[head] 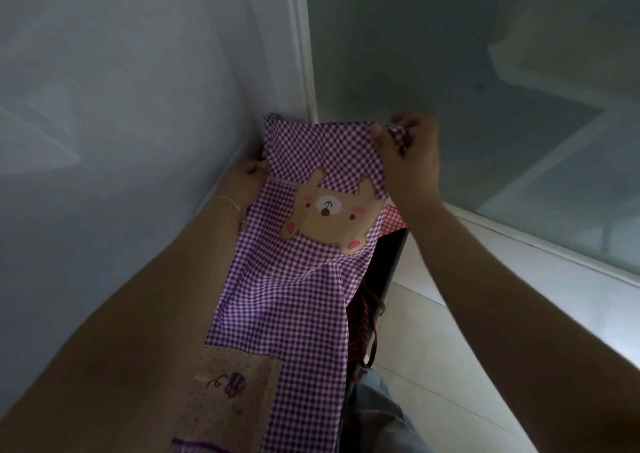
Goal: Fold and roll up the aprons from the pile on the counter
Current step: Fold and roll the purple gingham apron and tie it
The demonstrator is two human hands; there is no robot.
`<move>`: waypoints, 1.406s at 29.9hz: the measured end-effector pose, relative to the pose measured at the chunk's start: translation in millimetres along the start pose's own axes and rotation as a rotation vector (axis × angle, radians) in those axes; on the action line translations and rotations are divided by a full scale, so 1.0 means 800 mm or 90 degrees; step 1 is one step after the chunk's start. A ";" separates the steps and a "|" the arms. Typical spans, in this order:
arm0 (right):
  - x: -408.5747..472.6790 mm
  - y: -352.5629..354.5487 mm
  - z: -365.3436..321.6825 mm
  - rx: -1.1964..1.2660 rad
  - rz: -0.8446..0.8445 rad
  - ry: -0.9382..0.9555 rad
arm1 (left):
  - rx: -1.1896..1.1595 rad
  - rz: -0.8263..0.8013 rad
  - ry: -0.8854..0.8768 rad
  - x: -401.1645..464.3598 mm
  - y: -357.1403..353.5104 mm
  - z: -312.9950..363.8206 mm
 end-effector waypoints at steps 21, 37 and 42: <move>0.008 -0.031 -0.011 0.134 0.035 0.059 | -0.038 0.506 -0.301 -0.062 0.081 0.062; -0.152 -0.149 0.181 0.167 -0.232 -0.405 | 0.227 0.333 -0.161 -0.144 -0.022 -0.073; -0.223 -0.163 0.176 0.185 -0.267 -0.448 | 0.299 0.369 -0.015 -0.259 -0.091 -0.196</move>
Point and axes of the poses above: each hand's wrist, its own x-axis towards the middle knuckle, its own y-axis out of the back of the hand, z = x × y, the point moved 9 cm from there along x, towards the middle knuckle, and after that the axes turned 15 degrees about -z, right-handed, at the moved point
